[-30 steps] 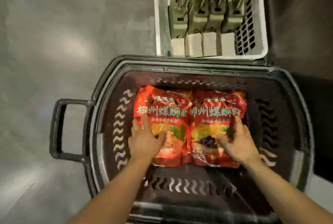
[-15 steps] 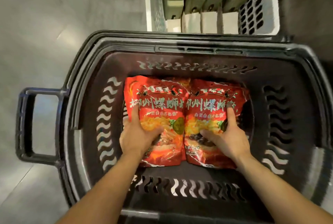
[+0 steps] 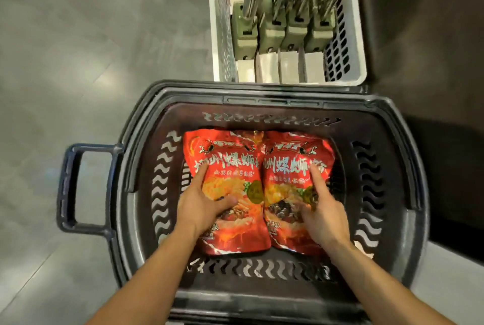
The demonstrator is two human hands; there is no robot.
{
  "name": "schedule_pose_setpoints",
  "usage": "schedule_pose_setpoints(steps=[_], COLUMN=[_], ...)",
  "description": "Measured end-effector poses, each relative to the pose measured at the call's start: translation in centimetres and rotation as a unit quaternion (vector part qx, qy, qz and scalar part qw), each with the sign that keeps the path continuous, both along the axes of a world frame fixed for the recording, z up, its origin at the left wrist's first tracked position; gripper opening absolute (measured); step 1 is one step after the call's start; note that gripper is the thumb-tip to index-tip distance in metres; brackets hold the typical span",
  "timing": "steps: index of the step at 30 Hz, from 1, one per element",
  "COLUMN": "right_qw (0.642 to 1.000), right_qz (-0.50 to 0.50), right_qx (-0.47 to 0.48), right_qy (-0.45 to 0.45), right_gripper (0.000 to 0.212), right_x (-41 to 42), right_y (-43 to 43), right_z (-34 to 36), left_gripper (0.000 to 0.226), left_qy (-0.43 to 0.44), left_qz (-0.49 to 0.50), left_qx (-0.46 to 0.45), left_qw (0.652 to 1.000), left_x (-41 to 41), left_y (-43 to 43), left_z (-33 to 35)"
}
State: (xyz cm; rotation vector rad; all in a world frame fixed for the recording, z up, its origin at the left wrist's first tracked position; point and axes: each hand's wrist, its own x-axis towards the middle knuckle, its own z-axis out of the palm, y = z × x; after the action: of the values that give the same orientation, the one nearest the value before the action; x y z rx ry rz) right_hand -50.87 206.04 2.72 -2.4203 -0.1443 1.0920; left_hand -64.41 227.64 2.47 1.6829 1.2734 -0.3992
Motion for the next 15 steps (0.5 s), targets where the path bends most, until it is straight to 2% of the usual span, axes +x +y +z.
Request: schedule_pose_setpoints(steps=[4,8,12,15], right_qw=[0.999,0.995,0.988,0.979], right_qz=[-0.028,-0.038,0.008,-0.011], right_qx=[0.028,0.081,0.134,0.183], right_qy=[0.006,-0.034,-0.074,-0.089], right_gripper=[0.091,0.092,0.097,0.092], right_x=[-0.2,0.9,1.6,2.6], right_y=[-0.2,0.0,0.2,1.3], right_z=[5.1,11.9,19.3,26.1], left_gripper=[0.108,0.104,0.101,0.098], left_qy=[-0.051,-0.114,-0.192,-0.269], left_qz=[0.007,0.026,0.053,0.060], left_qx=[-0.006,-0.011,-0.001,0.009], left_qw=[0.999,0.993,0.980,0.961], left_x=[-0.9,-1.4,-0.8,0.1], left_y=[-0.5,0.7,2.9,5.2], left_z=[5.6,12.5,21.0,27.6])
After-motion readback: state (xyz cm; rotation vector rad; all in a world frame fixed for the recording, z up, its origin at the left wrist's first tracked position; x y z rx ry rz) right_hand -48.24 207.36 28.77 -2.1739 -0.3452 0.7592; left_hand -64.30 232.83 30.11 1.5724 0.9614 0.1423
